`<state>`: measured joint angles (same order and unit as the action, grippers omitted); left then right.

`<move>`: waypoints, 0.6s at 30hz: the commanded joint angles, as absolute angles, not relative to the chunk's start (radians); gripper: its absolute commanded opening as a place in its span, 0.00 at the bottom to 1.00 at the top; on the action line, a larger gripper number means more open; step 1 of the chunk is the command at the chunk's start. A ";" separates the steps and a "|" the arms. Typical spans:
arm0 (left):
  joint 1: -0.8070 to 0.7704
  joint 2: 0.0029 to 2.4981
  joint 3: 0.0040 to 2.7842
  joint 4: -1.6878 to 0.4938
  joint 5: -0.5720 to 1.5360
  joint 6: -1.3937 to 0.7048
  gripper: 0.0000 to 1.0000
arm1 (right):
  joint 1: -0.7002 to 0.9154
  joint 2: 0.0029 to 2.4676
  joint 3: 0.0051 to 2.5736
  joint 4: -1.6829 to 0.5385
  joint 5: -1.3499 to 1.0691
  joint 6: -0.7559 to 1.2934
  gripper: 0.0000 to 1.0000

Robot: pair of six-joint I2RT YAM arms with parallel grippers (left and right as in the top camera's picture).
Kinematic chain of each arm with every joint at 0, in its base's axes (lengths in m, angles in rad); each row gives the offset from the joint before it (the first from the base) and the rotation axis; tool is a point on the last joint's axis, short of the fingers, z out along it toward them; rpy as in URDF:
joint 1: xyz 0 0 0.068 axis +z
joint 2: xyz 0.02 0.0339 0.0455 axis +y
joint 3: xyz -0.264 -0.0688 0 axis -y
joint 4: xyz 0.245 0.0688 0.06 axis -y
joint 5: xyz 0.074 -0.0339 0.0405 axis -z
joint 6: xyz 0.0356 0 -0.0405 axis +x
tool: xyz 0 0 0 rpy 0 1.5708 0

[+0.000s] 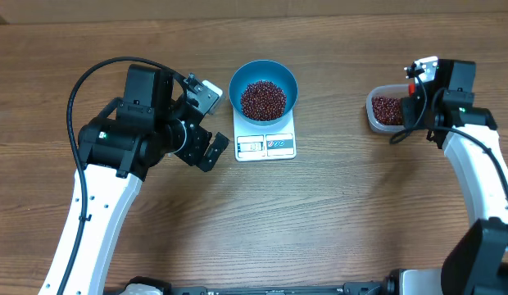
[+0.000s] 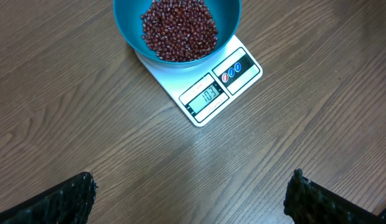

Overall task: Scoop item into bowl and weigh 150g on scale
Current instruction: 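Carry the empty scoop right back to the bean tub, then dip the scoop into the tub and scoop beans with the right gripper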

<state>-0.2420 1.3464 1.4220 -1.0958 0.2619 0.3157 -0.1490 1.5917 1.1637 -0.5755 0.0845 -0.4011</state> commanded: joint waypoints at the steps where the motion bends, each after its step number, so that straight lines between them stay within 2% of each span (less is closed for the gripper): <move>1: -0.242 1.337 1.443 -1.097 0.281 0.307 1.00 | -0.153 1.648 1.151 -0.559 0.075 -0.392 0.04; 8: -0.242 1.337 1.443 -1.096 0.281 0.307 1.00 | -0.153 1.708 1.154 -0.559 0.073 -0.352 0.03; 18: -0.242 1.337 1.443 -1.096 0.281 0.307 1.00 | -0.153 1.708 1.258 -0.723 -0.086 -0.347 0.04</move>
